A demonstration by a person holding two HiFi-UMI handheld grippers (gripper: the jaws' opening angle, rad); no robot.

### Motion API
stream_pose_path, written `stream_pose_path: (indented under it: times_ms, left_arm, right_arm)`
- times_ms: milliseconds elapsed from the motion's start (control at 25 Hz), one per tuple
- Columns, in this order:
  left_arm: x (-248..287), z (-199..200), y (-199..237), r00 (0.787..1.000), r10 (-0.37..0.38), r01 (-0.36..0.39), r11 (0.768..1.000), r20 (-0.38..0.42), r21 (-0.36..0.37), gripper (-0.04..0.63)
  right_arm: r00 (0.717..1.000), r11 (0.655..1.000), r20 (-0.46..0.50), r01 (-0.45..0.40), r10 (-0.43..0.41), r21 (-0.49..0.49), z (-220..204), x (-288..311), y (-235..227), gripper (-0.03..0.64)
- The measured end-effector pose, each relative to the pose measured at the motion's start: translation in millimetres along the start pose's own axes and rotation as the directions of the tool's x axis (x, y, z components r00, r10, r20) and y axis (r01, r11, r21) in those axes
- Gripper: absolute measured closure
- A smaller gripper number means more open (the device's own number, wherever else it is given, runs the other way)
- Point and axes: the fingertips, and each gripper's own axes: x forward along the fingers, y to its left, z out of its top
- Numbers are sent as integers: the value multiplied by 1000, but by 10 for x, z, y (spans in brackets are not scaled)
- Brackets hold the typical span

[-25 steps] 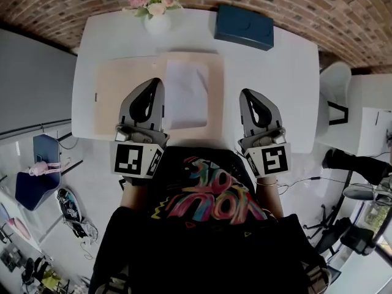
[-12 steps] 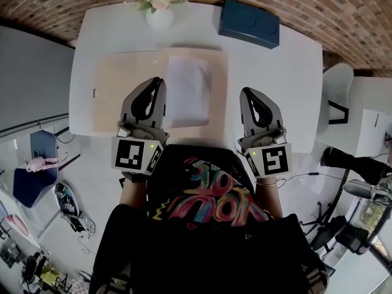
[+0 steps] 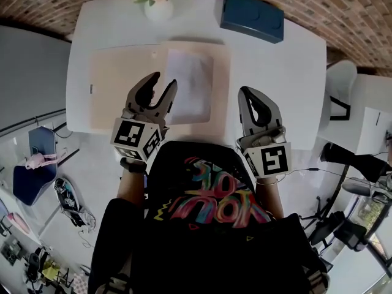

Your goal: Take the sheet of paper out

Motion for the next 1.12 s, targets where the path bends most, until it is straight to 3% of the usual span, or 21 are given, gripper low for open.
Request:
stream_pose_path:
  times_ms: [160, 440, 1120]
  left_arm:
    - [109, -194, 82, 1000, -18, 18, 999, -7, -29, 405]
    - [265, -720, 207, 989, -63, 47, 992, -134, -118, 387]
    - [656, -1462, 531, 949, -63, -18, 967, -308, -253, 354]
  right_arm:
    - [1000, 1000, -13, -14, 14, 3, -60, 15, 62, 600]
    - [998, 1000, -52, -19, 20, 16, -213, -15, 88, 600]
    - [995, 997, -94, 20, -13, 71, -471, -82, 9, 600]
